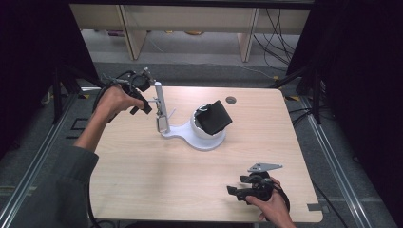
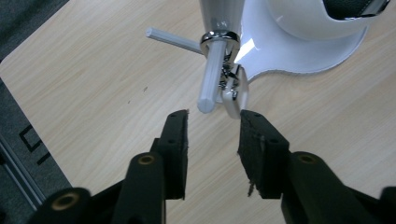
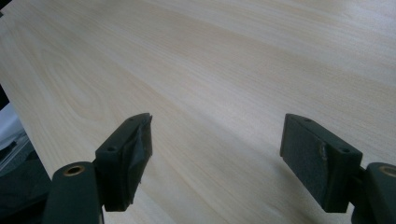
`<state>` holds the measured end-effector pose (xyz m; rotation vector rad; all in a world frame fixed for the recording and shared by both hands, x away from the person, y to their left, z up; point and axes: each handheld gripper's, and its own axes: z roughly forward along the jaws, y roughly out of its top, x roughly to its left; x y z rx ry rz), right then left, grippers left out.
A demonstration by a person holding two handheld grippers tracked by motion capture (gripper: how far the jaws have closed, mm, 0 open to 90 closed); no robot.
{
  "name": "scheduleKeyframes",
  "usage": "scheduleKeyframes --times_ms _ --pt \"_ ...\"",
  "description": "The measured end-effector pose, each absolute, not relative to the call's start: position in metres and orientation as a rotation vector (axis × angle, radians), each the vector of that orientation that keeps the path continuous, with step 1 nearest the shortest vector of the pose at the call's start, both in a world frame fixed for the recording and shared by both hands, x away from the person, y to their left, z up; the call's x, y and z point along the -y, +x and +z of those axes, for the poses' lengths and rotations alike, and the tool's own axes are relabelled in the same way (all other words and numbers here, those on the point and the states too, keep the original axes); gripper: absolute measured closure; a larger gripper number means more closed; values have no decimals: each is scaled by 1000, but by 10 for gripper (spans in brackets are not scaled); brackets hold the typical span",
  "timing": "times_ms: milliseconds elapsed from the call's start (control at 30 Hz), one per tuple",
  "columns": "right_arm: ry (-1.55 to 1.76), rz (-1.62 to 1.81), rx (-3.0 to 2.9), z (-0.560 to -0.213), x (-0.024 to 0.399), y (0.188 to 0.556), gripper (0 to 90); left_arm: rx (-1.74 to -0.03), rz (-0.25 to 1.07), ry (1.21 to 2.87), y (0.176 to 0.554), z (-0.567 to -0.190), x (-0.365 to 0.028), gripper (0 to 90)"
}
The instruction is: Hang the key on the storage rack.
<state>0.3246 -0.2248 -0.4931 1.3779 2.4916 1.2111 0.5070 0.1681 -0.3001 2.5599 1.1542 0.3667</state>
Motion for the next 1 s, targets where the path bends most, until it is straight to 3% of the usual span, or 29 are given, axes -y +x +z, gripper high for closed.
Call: scheduleKeyframes --times_ms 600,1000 --pt "1395 1239 -2485 -494 225 326 261 -1171 325 2468 487 -304 -181 420" --pt "1379 1222 -2478 -493 228 326 261 -1159 300 2434 468 -315 -195 355"
